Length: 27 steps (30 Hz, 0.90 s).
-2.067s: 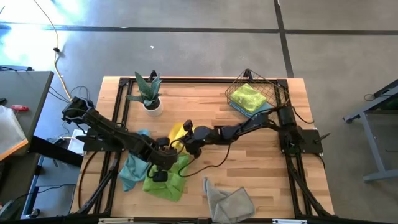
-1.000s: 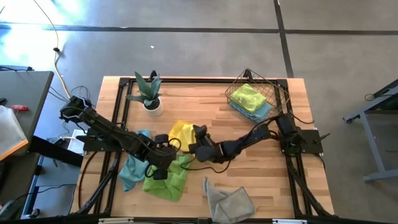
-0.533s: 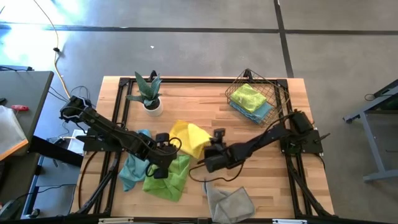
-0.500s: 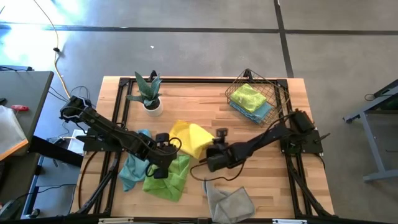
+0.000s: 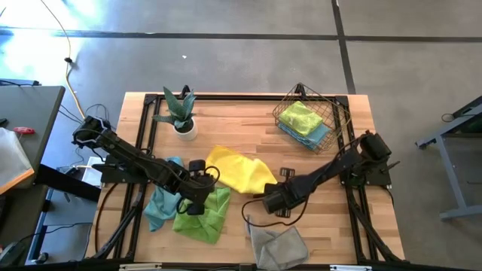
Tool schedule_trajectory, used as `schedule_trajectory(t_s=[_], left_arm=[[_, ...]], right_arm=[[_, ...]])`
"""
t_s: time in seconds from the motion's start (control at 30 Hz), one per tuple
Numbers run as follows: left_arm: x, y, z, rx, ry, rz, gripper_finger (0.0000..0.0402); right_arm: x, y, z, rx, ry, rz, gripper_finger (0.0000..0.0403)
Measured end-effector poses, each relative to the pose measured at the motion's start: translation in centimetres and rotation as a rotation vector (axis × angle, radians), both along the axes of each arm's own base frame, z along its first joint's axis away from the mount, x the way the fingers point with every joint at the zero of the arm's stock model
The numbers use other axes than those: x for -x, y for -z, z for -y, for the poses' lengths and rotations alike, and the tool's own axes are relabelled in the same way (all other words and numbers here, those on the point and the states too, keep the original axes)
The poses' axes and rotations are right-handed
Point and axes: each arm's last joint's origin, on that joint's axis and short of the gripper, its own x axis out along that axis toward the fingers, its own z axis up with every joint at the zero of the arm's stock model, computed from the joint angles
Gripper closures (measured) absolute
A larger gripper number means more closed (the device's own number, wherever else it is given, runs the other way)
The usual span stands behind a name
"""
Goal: Fold microfiber towels
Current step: Fold the yellow towel
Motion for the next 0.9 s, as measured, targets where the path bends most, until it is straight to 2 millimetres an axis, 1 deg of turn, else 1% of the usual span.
schedule_trajectory(t_s=[0.07,0.17,0.3,0.43,0.6,0.73,0.8,0.9], left_arm=[[0.0,0.0,0.0,0.0,0.0,0.0,0.0339],[0.0,0.0,0.0,-0.004,0.009,0.002,0.0339],[0.0,0.0,0.0,-0.009,0.012,0.003,0.0339],[0.0,0.0,0.0,-0.006,0.006,0.003,0.0339],[0.0,0.0,0.0,0.006,0.001,0.001,0.0339],[0.0,0.0,0.1,0.033,0.011,-0.01,0.0339],[0.0,0.0,0.2,0.044,0.016,-0.014,0.0339],[0.1,0.0,0.2,0.051,0.019,-0.018,0.0339]], right_arm=[[0.2,-0.1,0.1,0.013,0.006,-0.02,0.0403],[0.1,-0.1,0.7,0.088,-0.007,-0.004,0.0403],[-0.8,-0.3,2.0,0.214,-0.086,0.039,0.0403],[-2.9,-0.7,3.7,0.345,-0.189,0.152,0.0403],[-6.1,-1.7,6.0,0.389,-0.286,0.336,0.0403],[-8.0,-2.8,7.8,0.446,-0.316,0.481,0.0403],[-8.7,-3.3,8.6,0.447,-0.339,0.54,0.0403],[-9.6,-3.5,9.6,0.385,-0.383,0.615,0.0403]])
